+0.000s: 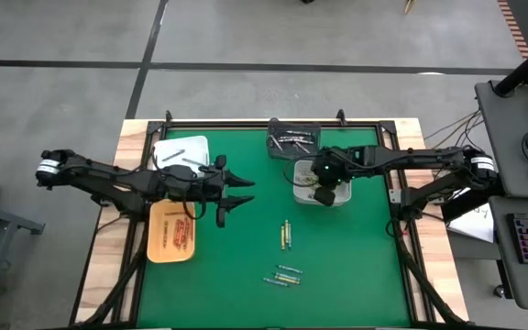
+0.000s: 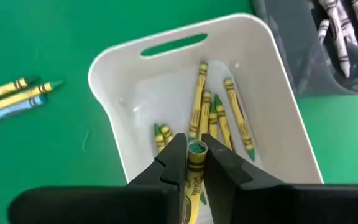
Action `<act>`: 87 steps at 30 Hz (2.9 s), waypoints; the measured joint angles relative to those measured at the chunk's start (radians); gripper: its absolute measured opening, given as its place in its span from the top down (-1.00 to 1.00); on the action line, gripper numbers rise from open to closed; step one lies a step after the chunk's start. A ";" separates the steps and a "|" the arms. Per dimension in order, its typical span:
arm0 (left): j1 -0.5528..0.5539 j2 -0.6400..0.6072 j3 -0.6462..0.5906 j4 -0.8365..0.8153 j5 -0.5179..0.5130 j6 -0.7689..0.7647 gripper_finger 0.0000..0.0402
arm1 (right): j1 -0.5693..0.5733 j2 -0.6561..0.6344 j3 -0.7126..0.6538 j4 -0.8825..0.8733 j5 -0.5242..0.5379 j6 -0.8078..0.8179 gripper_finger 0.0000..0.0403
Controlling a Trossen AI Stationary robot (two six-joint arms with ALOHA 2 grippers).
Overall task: Sort crayons
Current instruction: Put the green crayon into the gray bin, then put the blue crayon into the white bin
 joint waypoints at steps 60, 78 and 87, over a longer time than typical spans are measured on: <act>-0.397 0.264 -0.001 0.048 -0.272 -1.077 0.23 | 0.372 0.009 -0.121 0.563 -0.053 -0.076 0.67; -0.399 0.275 0.000 -0.026 -0.274 -0.564 0.23 | 0.576 0.013 -0.131 0.151 -0.068 0.282 0.73; -0.399 0.377 0.002 0.091 -0.358 -0.295 0.23 | 0.686 0.032 -0.175 0.413 0.051 0.349 0.73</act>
